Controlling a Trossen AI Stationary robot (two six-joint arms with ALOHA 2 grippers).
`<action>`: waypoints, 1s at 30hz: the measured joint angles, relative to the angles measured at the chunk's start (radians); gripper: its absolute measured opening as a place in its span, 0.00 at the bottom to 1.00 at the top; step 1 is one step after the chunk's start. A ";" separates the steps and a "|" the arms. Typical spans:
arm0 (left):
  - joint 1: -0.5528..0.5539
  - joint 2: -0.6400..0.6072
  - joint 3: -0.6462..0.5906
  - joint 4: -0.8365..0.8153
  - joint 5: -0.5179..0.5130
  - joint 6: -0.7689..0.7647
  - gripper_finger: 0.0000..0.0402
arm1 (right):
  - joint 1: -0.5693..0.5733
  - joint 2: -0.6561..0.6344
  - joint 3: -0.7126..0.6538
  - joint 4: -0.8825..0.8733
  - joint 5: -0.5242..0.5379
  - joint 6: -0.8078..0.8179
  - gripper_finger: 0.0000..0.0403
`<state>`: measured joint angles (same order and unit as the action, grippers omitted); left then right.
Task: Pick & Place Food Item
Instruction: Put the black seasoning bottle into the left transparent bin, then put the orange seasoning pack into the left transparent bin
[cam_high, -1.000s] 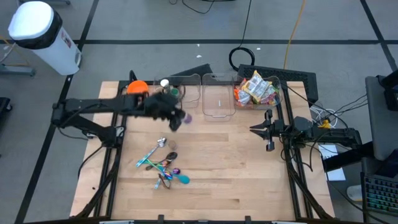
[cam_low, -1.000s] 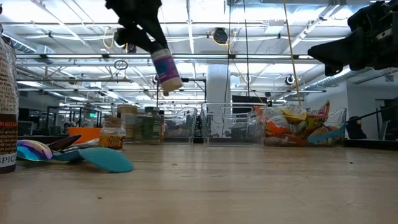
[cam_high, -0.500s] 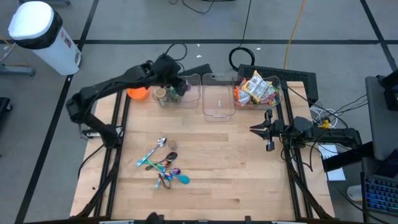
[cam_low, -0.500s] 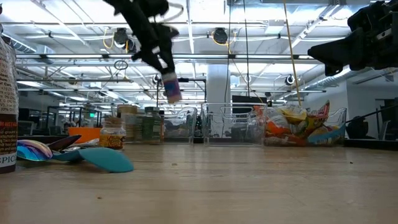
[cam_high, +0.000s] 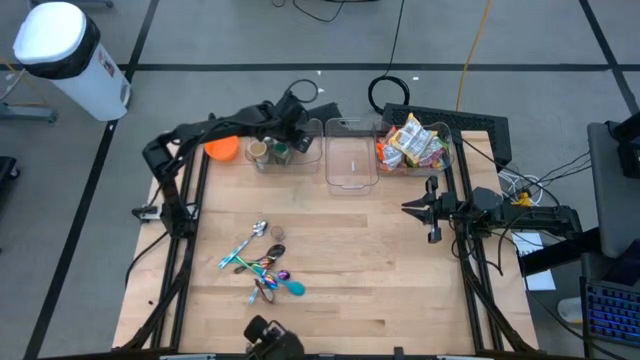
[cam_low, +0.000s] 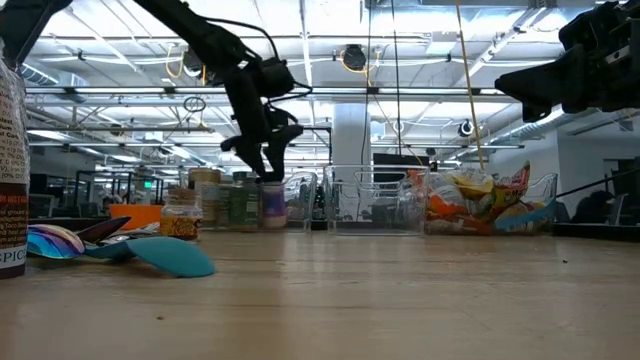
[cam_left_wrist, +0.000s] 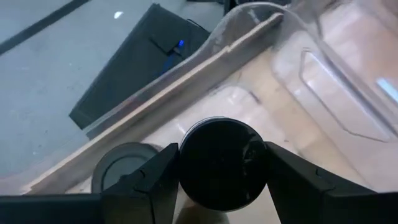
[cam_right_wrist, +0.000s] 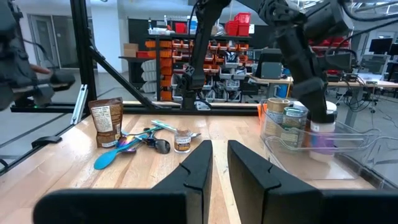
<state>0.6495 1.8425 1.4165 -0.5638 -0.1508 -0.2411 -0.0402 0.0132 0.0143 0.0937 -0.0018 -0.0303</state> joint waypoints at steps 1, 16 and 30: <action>0.001 0.006 0.001 0.000 -0.006 0.000 0.51 | 0.000 0.000 0.000 0.000 0.000 0.000 0.11; 0.002 0.034 -0.002 0.053 -0.007 0.011 0.77 | 0.000 0.000 0.000 0.000 0.000 0.000 0.11; 0.000 -0.002 -0.002 0.066 -0.006 0.061 0.91 | 0.000 0.000 0.000 0.000 0.000 0.000 0.11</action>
<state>0.6495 1.8401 1.4143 -0.4981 -0.1566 -0.1799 -0.0406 0.0135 0.0142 0.0937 -0.0017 -0.0303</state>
